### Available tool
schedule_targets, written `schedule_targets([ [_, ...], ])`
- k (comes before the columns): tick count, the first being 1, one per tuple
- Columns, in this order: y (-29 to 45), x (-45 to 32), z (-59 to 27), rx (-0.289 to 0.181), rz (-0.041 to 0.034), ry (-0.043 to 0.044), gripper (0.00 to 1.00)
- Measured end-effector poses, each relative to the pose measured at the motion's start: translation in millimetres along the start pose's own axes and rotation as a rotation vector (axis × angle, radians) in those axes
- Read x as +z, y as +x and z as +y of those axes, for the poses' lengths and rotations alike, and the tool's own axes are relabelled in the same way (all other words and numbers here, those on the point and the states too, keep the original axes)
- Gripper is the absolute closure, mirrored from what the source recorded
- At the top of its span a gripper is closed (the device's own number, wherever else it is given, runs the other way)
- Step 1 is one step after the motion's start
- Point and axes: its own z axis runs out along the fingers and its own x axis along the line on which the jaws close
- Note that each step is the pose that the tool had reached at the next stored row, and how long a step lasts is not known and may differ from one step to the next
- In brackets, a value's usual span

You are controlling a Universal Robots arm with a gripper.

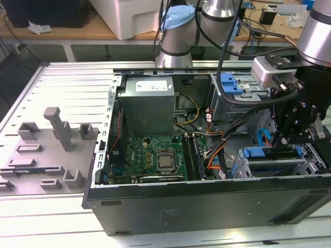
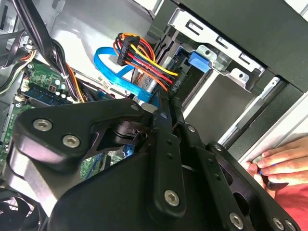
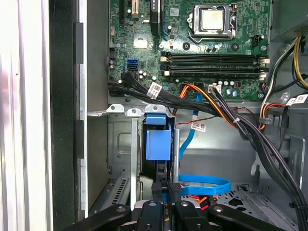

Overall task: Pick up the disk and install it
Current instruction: 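Insert the second disk wire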

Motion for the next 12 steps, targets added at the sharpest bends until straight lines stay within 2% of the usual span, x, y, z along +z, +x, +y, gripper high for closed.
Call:
schedule_targets([
  [12, -0.1, 3.0, 0.2, 0.000, 0.0001, 0.0000, 0.84],
])
